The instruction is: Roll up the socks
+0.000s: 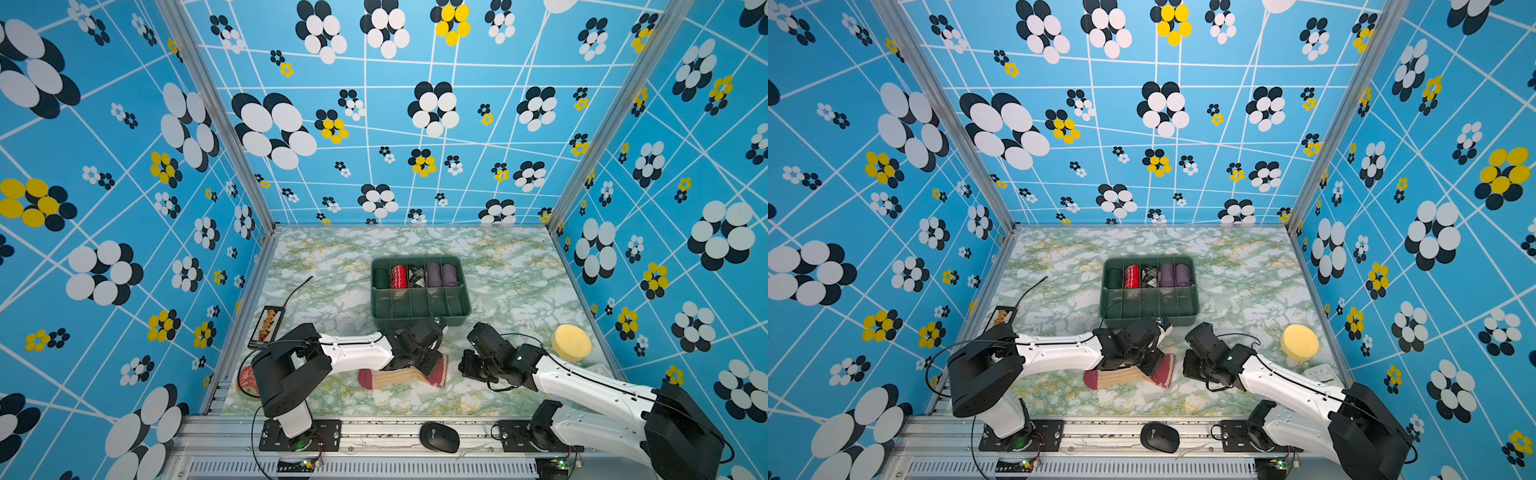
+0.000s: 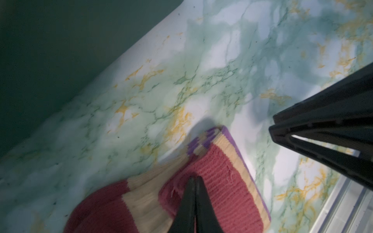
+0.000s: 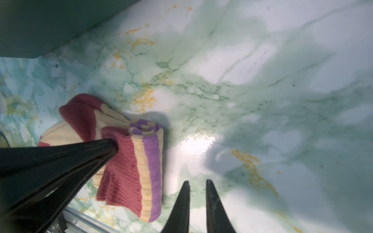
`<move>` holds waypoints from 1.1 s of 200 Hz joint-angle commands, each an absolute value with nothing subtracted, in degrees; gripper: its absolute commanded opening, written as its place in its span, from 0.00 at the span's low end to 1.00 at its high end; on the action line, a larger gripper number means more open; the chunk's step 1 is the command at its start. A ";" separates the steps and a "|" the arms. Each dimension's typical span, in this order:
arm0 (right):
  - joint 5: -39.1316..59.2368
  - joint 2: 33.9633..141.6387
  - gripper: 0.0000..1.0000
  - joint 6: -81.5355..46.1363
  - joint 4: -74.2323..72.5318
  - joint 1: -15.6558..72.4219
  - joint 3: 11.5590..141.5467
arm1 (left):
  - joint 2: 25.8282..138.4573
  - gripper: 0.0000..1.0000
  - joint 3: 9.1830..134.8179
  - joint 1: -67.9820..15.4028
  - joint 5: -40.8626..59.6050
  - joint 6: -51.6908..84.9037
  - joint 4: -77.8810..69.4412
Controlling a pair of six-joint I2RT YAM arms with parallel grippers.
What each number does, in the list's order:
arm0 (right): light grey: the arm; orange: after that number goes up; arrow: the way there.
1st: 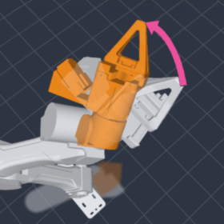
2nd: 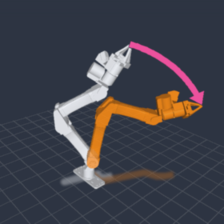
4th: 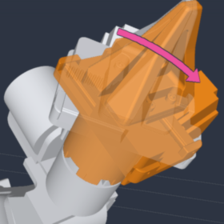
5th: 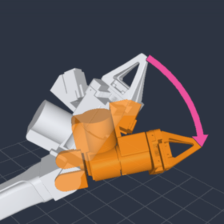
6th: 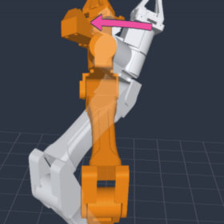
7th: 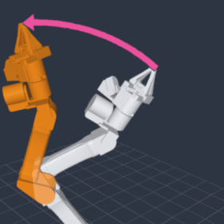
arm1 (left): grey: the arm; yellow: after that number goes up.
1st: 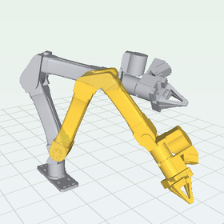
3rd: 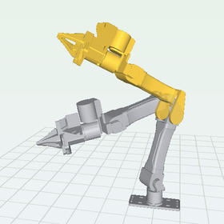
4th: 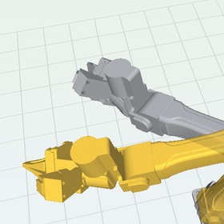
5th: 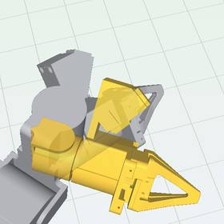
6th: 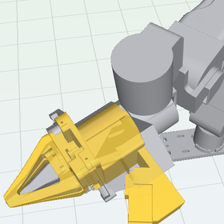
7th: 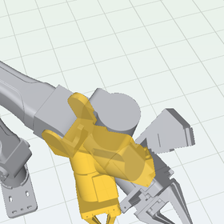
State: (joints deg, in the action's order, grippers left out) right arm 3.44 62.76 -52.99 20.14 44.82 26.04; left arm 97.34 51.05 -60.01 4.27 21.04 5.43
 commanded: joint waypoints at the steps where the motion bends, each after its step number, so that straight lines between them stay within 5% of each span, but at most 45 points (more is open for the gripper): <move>1: 5.46 63.02 0.18 -54.12 17.55 44.33 24.52 | 98.85 0.08 50.09 -59.86 6.05 21.97 4.44; 101: 15.99 59.14 0.14 -55.68 6.85 44.38 23.77 | 99.67 0.07 49.42 -59.70 6.47 22.58 4.26; 220: 19.78 71.42 0.08 -59.42 -4.26 44.68 20.54 | 98.40 0.07 48.70 -59.28 6.94 23.03 3.96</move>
State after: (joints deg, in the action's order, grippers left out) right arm 18.79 68.77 -57.98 -2.00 44.82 22.00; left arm 98.19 50.19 -59.94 5.85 22.11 2.83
